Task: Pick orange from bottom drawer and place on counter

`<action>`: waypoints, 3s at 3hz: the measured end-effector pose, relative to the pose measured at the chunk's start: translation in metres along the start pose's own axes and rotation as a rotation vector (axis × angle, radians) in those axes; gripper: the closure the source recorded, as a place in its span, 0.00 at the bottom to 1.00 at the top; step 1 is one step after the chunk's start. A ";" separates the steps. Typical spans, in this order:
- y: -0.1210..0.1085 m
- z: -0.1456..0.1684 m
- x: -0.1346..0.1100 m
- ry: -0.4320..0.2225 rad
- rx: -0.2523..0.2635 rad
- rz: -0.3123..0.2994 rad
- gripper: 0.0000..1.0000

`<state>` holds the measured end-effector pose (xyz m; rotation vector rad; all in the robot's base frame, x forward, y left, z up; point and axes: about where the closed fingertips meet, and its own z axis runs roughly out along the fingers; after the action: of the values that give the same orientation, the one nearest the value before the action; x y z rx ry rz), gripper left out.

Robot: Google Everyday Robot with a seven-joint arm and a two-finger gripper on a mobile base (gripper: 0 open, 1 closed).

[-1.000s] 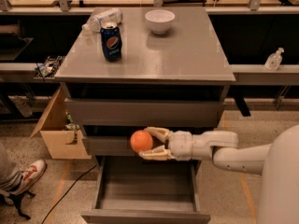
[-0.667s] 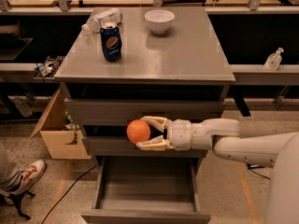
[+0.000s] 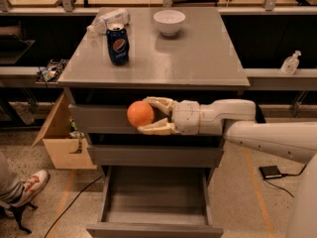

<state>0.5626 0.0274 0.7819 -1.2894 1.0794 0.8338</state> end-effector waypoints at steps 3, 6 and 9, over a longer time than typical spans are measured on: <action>-0.036 0.000 -0.056 0.009 0.041 -0.078 1.00; -0.110 0.011 -0.068 0.053 0.141 0.021 1.00; -0.183 0.017 -0.036 0.037 0.269 0.074 1.00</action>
Offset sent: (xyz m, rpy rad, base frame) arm 0.0162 -0.0040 0.0546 0.0154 -0.0948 -0.0196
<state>0.7249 0.0235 0.8745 -1.0480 1.2300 0.6945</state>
